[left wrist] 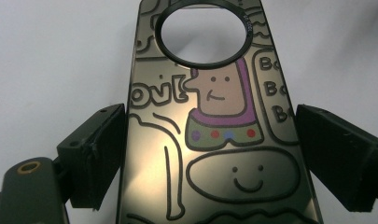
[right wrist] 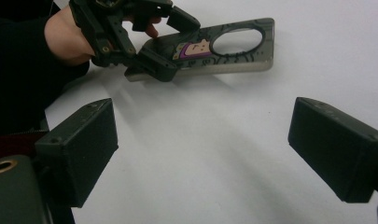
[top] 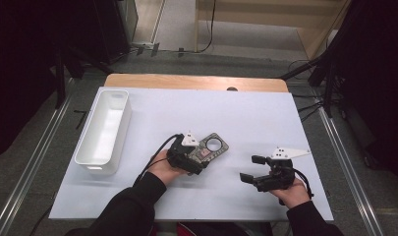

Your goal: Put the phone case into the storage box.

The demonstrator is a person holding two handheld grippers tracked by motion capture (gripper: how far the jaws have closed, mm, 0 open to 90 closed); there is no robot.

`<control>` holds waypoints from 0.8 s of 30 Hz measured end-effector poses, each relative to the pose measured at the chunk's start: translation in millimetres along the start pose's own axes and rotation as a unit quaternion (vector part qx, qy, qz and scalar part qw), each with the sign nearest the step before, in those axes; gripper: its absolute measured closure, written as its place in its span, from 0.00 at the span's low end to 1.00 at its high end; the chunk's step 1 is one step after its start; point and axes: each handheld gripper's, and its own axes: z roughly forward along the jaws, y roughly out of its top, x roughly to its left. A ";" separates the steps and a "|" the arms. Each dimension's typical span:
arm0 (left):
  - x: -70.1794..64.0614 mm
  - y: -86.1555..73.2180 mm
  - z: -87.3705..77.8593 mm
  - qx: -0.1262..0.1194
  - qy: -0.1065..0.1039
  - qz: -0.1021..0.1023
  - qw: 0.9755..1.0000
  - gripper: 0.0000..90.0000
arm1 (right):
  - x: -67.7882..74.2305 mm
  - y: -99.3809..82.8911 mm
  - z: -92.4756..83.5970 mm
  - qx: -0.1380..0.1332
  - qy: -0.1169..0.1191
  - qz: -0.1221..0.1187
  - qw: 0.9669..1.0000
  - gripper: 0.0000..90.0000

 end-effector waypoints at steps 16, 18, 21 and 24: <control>-4.1 10.6 -32.6 -0.006 -0.046 0.007 0.999 0.13 | 1.8 0.6 2.0 0.006 0.001 0.007 1.000 0.08; -4.6 10.7 -36.3 -0.008 -0.049 0.009 0.999 0.13 | 1.8 0.9 2.6 0.008 0.000 0.016 1.000 0.08; -5.2 10.7 -40.9 -0.011 -0.053 0.011 0.998 0.13 | 1.9 1.3 2.2 0.010 0.004 0.021 1.000 0.08; -5.6 10.5 -45.1 -0.012 -0.057 0.012 0.998 0.13 | 2.0 1.8 1.7 0.009 0.008 0.025 1.000 0.08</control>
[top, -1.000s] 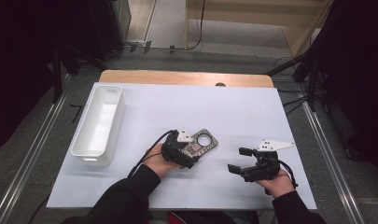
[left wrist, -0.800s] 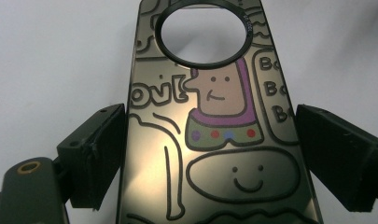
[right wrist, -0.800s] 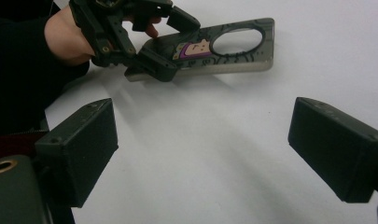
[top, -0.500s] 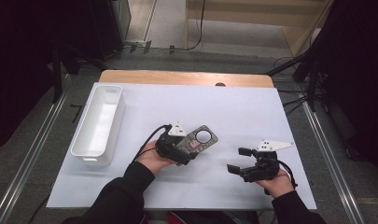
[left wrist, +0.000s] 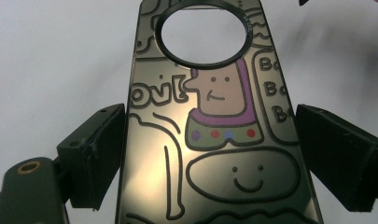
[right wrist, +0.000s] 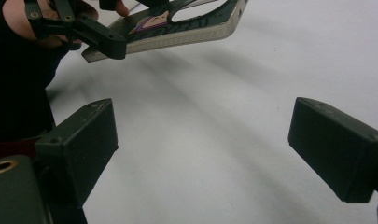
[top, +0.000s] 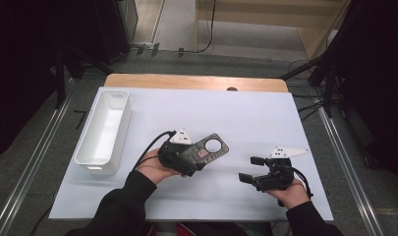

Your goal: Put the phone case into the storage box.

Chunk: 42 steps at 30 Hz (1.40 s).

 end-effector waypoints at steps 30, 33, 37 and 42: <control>-9.5 -25.3 -40.8 -0.004 -0.014 0.001 1.000 0.13 | 2.9 1.0 1.9 0.016 -0.004 0.024 1.000 0.08; -9.1 -29.7 -43.9 -0.005 -0.010 -0.003 1.000 0.13 | 5.7 1.9 2.5 0.016 0.000 0.024 1.000 0.08; -9.5 -33.7 -46.3 -0.008 -0.004 -0.005 1.000 0.13 | 7.6 2.8 2.8 0.016 -0.002 0.026 1.000 0.08; -10.5 -34.8 -45.0 -0.007 -0.003 -0.003 1.000 0.13 | 9.6 4.3 3.6 0.018 -0.003 0.038 0.999 0.08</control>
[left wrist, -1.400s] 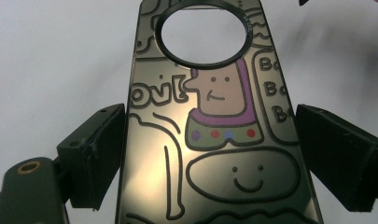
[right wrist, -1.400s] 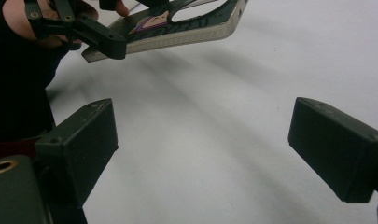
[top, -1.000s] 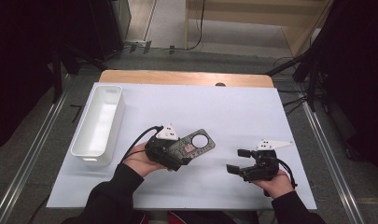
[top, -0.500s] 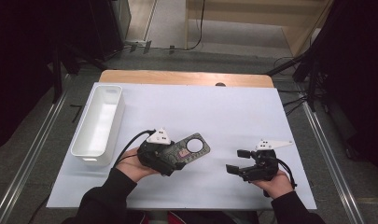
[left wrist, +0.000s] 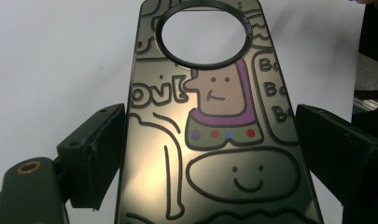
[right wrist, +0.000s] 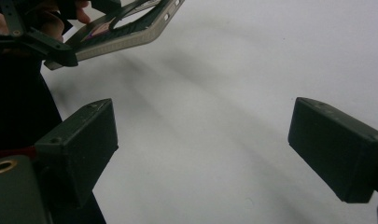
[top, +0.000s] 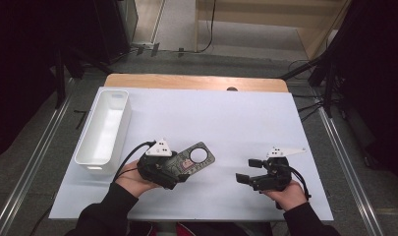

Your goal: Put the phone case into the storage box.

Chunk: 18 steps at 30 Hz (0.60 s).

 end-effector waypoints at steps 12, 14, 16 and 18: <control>-2.1 1.3 6.4 -0.004 0.002 -0.004 1.000 0.13 | 7.7 4.6 5.2 0.006 -0.004 0.023 1.000 0.08; -1.8 1.4 7.4 -0.007 0.002 -0.007 1.000 0.13 | 8.8 6.4 5.3 0.004 -0.004 0.029 1.000 0.08; -0.9 1.1 7.7 -0.006 0.002 -0.010 1.000 0.13 | 9.1 8.1 5.5 0.003 -0.002 0.035 0.999 0.08; -0.2 0.4 8.5 -0.008 0.002 -0.014 1.000 0.13 | 10.3 10.0 6.0 0.001 -0.001 0.042 0.999 0.08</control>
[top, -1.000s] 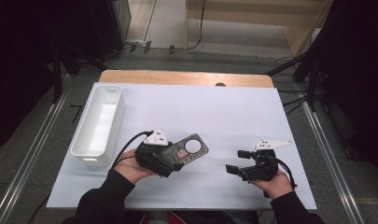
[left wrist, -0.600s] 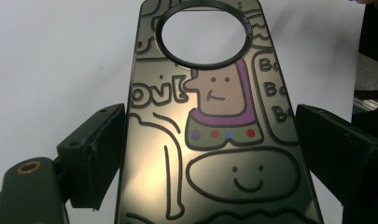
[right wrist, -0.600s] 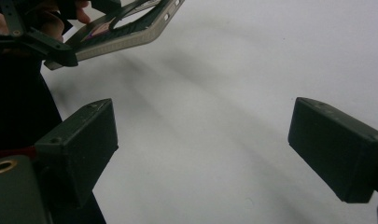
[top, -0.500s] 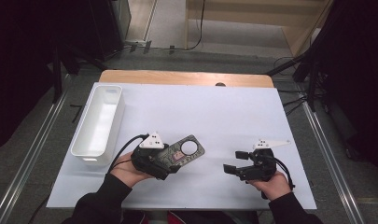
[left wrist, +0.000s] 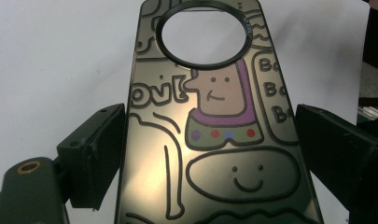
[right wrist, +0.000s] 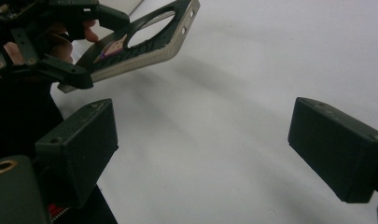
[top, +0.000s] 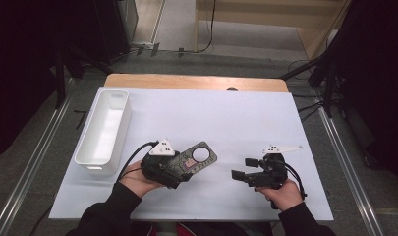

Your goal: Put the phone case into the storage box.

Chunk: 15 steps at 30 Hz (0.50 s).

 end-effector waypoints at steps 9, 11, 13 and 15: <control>-1.9 -0.2 4.2 -0.002 -0.004 -0.005 1.000 0.13 | 6.1 6.9 2.8 -0.004 0.004 0.019 1.000 0.08; -2.4 -0.1 5.3 -0.001 -0.005 -0.007 1.000 0.13 | 7.0 7.9 3.1 -0.004 0.005 0.023 1.000 0.08; -2.7 0.3 5.8 -0.001 -0.005 -0.008 1.000 0.13 | 7.5 8.8 4.3 -0.003 0.006 0.022 1.000 0.08; -3.2 0.8 6.3 -0.003 -0.006 -0.011 1.000 0.13 | 8.7 10.1 5.9 0.000 0.007 0.027 1.000 0.08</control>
